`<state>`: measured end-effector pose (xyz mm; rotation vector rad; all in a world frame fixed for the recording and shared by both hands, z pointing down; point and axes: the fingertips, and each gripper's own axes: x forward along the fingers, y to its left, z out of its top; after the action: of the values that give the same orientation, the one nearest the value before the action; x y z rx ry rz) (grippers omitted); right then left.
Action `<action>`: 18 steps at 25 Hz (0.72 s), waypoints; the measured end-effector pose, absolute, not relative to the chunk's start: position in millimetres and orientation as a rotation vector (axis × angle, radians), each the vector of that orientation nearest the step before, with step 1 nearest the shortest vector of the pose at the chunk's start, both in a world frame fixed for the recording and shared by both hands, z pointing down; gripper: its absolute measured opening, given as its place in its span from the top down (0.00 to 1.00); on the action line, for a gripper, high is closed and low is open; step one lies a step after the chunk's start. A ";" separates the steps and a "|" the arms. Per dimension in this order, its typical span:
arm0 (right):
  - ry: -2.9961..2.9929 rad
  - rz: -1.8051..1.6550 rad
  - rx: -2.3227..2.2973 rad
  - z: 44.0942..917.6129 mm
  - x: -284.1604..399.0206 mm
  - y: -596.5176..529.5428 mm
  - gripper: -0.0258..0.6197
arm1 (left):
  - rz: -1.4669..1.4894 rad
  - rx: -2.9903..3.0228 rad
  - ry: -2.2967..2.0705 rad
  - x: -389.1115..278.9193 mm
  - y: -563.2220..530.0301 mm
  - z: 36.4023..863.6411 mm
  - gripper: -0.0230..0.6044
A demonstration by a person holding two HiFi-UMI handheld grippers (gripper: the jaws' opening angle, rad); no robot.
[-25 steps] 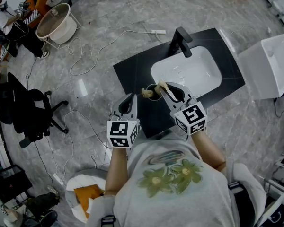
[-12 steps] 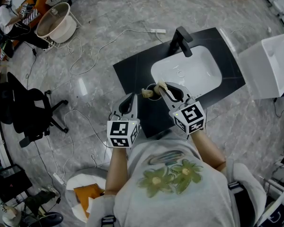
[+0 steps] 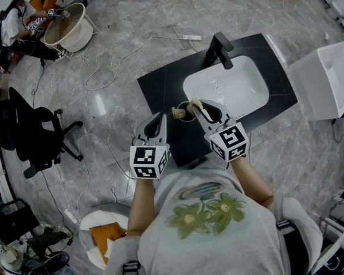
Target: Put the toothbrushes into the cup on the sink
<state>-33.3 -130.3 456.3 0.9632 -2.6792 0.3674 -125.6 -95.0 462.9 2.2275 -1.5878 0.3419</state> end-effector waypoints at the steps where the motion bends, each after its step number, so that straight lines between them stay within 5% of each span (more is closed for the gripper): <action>1: -2.677 0.371 0.963 457.5 -32.7 -130.3 0.84 | 0.343 2.227 -1.588 -125.2 -94.7 463.4 0.93; 18: -2.654 0.429 0.957 469.8 -32.3 -129.3 0.84 | 0.356 2.226 -1.592 -125.8 -92.4 461.5 0.93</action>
<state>-32.3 -129.3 469.8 0.9568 -2.6537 0.4288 -125.8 -92.4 461.5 2.2260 -1.5919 0.3560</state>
